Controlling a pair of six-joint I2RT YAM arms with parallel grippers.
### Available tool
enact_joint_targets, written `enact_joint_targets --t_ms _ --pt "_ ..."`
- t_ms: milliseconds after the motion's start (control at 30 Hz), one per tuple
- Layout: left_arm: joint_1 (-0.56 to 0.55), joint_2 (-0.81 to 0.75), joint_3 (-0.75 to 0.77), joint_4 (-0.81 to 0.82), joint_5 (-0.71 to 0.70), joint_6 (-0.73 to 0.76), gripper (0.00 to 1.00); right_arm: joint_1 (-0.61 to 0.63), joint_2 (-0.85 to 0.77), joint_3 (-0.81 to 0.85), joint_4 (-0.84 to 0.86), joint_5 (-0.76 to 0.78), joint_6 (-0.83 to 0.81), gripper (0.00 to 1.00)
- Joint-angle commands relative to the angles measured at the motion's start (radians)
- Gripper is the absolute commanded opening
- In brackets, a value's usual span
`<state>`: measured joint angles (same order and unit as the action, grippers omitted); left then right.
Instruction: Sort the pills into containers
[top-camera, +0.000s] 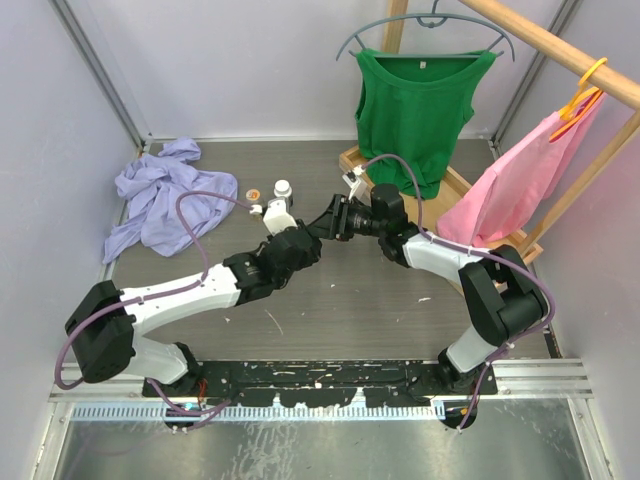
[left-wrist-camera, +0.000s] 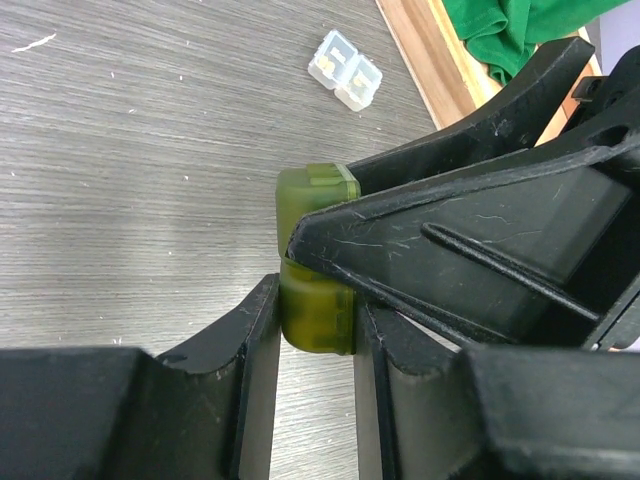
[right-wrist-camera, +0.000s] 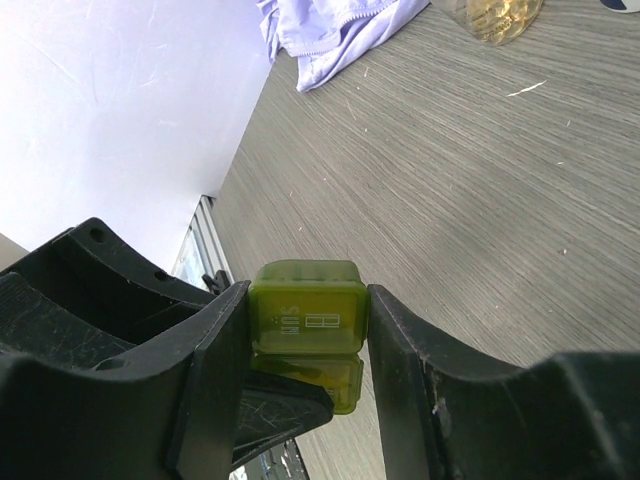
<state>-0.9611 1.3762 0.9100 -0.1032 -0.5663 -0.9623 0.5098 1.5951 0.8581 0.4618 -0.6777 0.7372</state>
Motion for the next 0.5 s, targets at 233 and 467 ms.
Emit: enact_joint_targets --t_ms 233,467 --pt "0.081 -0.084 -0.072 0.072 -0.005 0.061 0.04 0.013 -0.023 0.038 0.014 -0.107 -0.003 0.07" --pt "0.131 -0.196 -0.171 0.121 0.061 0.063 0.0 0.016 -0.015 0.027 0.08 -0.151 0.089 0.03"
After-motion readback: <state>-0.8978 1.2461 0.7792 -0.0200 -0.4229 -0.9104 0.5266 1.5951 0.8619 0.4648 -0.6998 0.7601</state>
